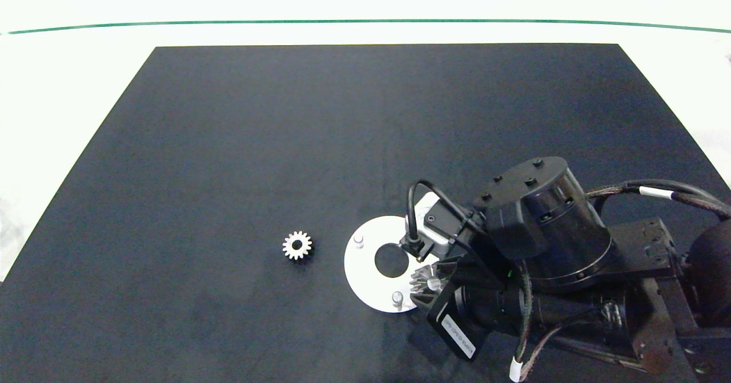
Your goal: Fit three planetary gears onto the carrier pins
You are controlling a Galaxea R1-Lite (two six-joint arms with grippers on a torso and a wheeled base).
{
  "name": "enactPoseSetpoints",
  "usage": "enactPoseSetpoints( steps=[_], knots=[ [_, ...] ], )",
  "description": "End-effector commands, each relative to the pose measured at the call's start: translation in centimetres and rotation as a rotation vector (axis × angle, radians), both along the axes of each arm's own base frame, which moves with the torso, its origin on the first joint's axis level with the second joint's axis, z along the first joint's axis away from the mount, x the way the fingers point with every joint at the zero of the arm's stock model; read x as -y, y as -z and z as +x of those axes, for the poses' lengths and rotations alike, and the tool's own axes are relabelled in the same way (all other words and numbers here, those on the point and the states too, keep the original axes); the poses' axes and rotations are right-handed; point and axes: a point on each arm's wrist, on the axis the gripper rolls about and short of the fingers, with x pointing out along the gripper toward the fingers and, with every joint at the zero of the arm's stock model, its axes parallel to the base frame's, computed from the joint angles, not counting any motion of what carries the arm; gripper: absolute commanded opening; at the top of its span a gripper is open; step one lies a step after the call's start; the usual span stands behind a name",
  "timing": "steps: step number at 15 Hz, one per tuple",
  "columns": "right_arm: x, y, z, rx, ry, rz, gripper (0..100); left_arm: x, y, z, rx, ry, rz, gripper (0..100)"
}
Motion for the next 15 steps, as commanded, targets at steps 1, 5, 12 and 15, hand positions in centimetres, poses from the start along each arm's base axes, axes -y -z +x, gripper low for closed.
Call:
enactPoseSetpoints(
  steps=[1, 5, 12, 15],
  knots=[
    [-0.8, 0.7, 0.3, -0.012, -0.009, -0.020, 22, 0.0, 0.1, 0.1, -0.006, 0.001, 0.001, 100],
    [-1.7, 0.7, 0.0, -0.010, -0.032, -0.021, 22, 0.0, 0.2, 0.1, -0.009, 0.002, 0.003, 100],
    [-2.6, 1.5, -0.2, -0.017, -0.044, -0.049, 22, 0.0, 0.3, 0.1, -0.013, 0.001, 0.002, 100],
    [-2.7, 1.9, 0.2, -0.015, -0.029, -0.061, 22, 0.0, 0.6, 0.0, -0.017, 0.003, 0.002, 100]
  ],
)
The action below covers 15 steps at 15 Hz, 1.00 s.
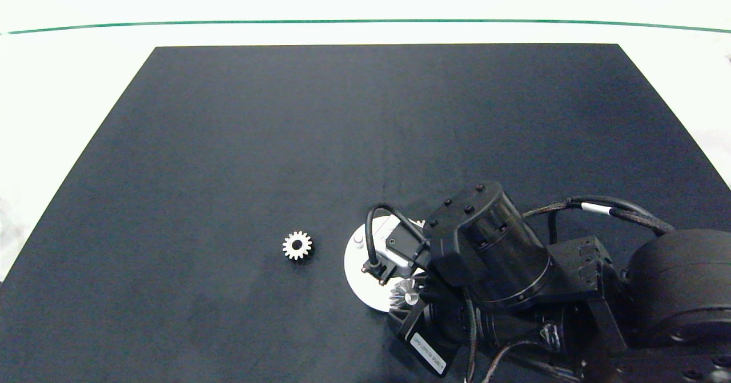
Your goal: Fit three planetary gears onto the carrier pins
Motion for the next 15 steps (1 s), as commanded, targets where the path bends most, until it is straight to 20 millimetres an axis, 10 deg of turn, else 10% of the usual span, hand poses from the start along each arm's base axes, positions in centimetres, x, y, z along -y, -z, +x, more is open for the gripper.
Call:
enactPoseSetpoints(
  steps=[1, 15],
  knots=[
    [-0.3, 0.7, 0.4, -0.009, 0.005, -0.017, 22, 0.0, 0.2, -0.1, -0.002, 0.001, 0.001, 100],
    [-2.2, 0.1, 1.5, 0.012, 0.003, 0.018, 22, 0.0, 0.8, -0.1, -0.019, -0.001, -0.009, 100]
  ],
)
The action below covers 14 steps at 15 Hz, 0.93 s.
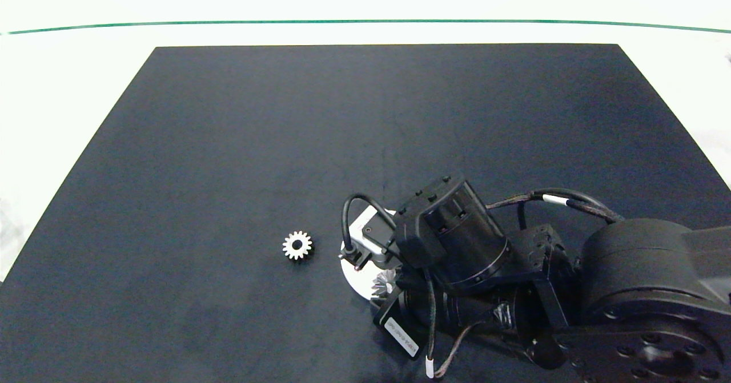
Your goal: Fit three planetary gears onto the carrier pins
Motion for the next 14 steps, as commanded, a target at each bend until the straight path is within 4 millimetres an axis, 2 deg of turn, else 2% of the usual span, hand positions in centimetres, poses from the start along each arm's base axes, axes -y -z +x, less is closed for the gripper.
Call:
enactPoseSetpoints(
  steps=[1, 7, 14],
  knots=[
    [-0.2, 0.0, 0.1, 0.003, 0.001, 0.000, 22, 0.0, 0.0, 0.0, -0.006, 0.001, 0.001, 100],
    [-0.5, -0.6, 0.2, 0.014, -0.003, 0.019, 22, 0.0, 0.1, -0.1, -0.003, 0.001, 0.001, 100],
    [-1.2, 0.4, 0.3, 0.000, -0.008, 0.000, 22, 0.0, 0.4, -0.1, -0.009, 0.001, 0.002, 100]
  ],
)
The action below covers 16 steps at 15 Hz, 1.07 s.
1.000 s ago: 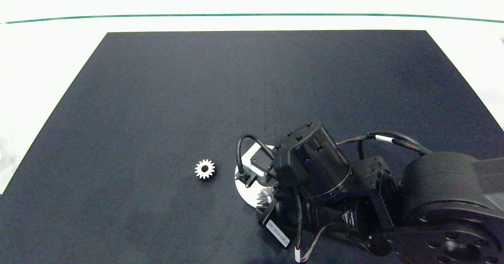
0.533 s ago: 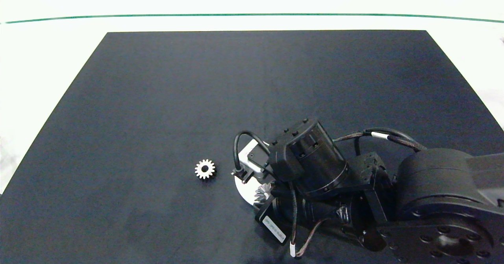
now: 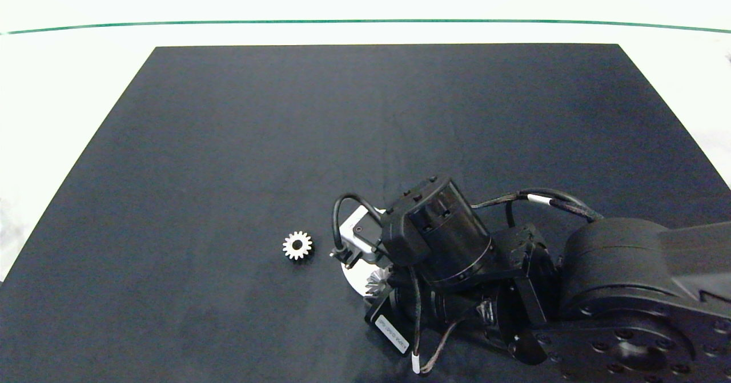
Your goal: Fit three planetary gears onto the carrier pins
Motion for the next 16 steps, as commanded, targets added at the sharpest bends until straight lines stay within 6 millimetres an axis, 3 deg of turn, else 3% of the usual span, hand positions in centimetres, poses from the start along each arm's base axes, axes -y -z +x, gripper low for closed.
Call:
enactPoseSetpoints(
  steps=[1, 16],
  knots=[
    [-0.41, 0.15, 0.17, 0.001, -0.002, -0.001, 22, 0.00, 0.07, -0.02, -0.003, 0.001, 0.001, 100],
    [-0.01, 0.70, -0.01, -0.034, 0.005, -0.061, 22, -0.02, 0.33, -0.20, -0.001, -0.001, 0.000, 100]
  ],
)
